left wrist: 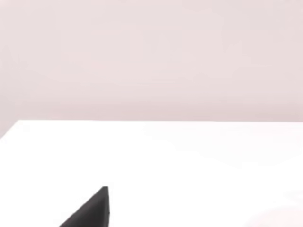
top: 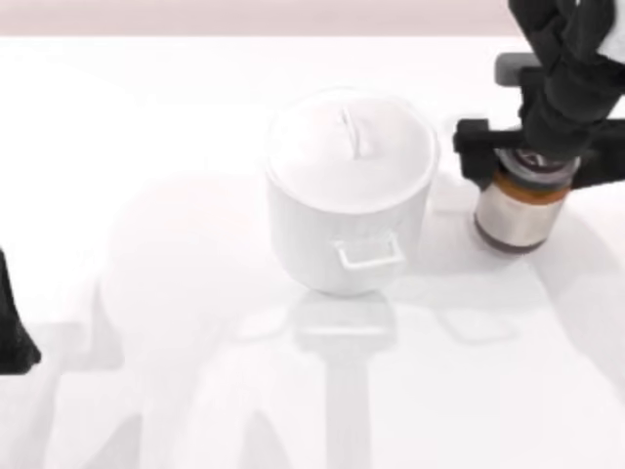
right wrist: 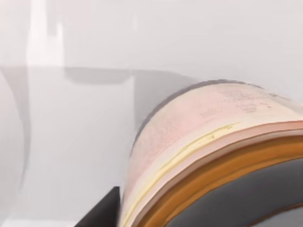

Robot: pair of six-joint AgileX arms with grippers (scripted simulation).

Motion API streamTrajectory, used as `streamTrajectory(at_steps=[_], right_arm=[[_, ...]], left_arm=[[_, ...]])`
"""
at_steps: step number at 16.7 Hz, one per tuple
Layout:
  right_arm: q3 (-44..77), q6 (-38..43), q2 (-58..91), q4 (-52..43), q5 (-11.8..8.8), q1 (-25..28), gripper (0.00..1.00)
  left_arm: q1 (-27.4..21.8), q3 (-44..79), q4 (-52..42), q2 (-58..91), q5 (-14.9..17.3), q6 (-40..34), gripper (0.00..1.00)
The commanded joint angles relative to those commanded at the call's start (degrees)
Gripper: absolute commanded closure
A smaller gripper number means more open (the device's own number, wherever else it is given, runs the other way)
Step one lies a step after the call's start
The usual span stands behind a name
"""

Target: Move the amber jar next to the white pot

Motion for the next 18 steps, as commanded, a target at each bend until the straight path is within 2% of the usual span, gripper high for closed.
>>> streamTrajectory(at_steps=[3, 7, 18], right_arm=[[-2.63, -0.01, 1.34, 3.97, 0.07, 0.06, 1.0], [-2.78, -0.01, 1.44, 4.17, 0.08, 0.07, 1.0], [-2.78, -0.01, 1.44, 4.17, 0.08, 0.07, 0.17]], left_arm=[[0.0, 0.0, 0.0, 0.0, 0.0, 0.0, 0.0], [0.0, 0.0, 0.0, 0.0, 0.0, 0.0, 0.0], [0.0, 0.0, 0.0, 0.0, 0.0, 0.0, 0.0]])
